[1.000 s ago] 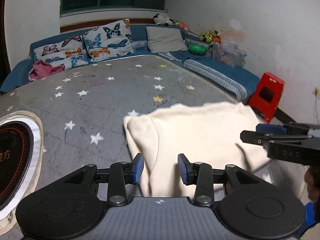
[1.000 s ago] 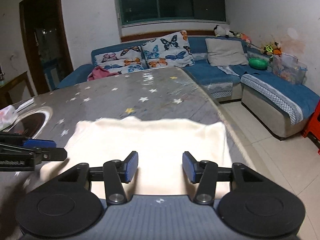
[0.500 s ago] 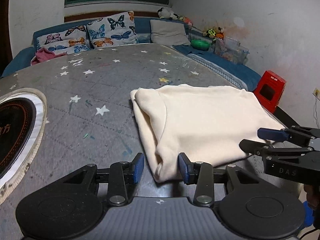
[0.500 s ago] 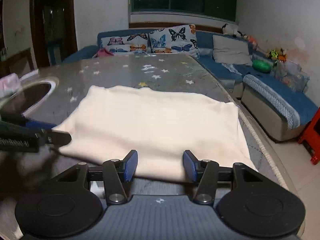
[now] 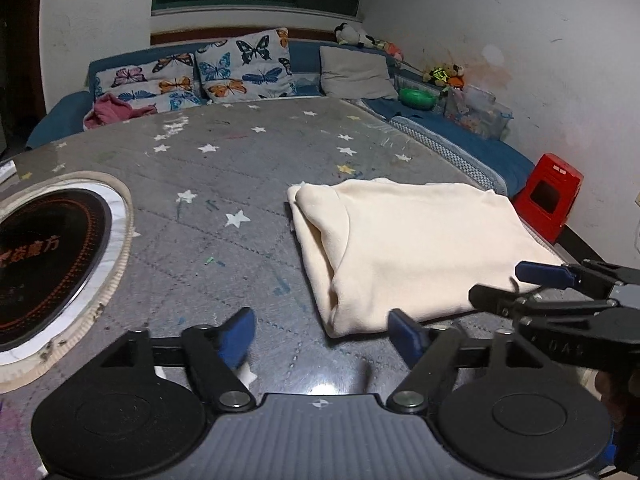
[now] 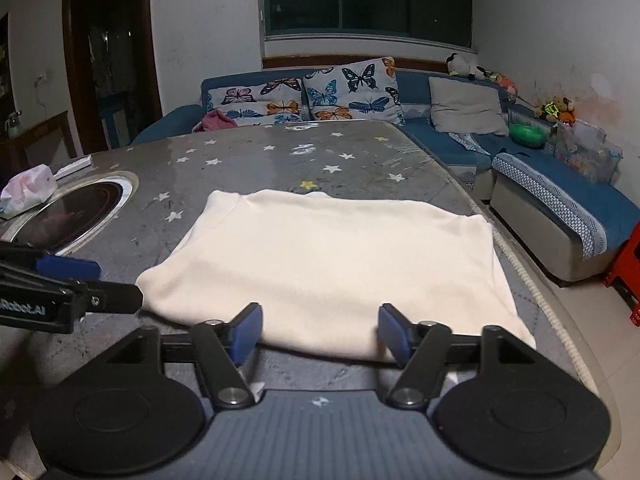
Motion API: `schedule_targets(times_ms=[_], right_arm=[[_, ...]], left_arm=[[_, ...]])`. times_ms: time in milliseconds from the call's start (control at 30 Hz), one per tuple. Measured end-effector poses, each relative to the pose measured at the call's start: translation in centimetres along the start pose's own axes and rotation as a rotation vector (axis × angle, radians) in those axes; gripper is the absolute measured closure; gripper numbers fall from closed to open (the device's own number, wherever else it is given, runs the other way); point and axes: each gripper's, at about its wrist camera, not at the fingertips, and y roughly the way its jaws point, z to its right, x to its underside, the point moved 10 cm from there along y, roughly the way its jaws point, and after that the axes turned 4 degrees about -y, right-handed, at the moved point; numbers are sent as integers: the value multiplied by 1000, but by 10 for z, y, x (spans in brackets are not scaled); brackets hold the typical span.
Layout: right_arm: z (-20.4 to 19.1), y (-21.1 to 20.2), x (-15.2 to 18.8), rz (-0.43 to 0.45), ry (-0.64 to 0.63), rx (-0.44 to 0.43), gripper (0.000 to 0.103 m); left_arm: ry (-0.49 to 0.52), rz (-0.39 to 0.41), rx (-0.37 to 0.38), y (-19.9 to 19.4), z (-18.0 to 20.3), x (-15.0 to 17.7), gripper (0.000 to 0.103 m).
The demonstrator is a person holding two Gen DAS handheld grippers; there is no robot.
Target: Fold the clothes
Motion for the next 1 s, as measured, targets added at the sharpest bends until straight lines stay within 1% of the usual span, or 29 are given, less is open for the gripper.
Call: schedule_targets(times_ms=[33,100,133,167,200,333,400,533,633,800,1000], right_arm=[[-2,-1,1,0,-4,2,32],[-5,-2,2,0,-8,6,27],[-6,-4,3,2,-8,7,25],[-6,-5,3,5,-5,6,23],[-7,-7,4,6,-2,5,17],[-11,-12,4,14,-2,5,10],[-12,-14,5,18,2,14,3],[-13,-19,11,16,25,20,2],[-12,-21,17,8,42,28,0],[-6,-22,25,-10,85,39,0],[-4,-23,30,-17,92,52,0]], left_arm=[[3,6,-4,-3,0,0,18],[6,14,-13,-7,0,0,10],[6,16,-19,-9,1,1,8],[7,18,-25,-11,1,1,5],[7,20,-30,-13,1,2,1],[11,14,-61,-17,-1,6,0],[14,5,-80,-18,-2,9,0],[-18,-35,-101,-15,-10,20,0],[-40,-48,-115,-17,-14,26,0],[-50,-67,-122,-21,-12,32,0],[-48,-70,-112,-26,-5,35,0]])
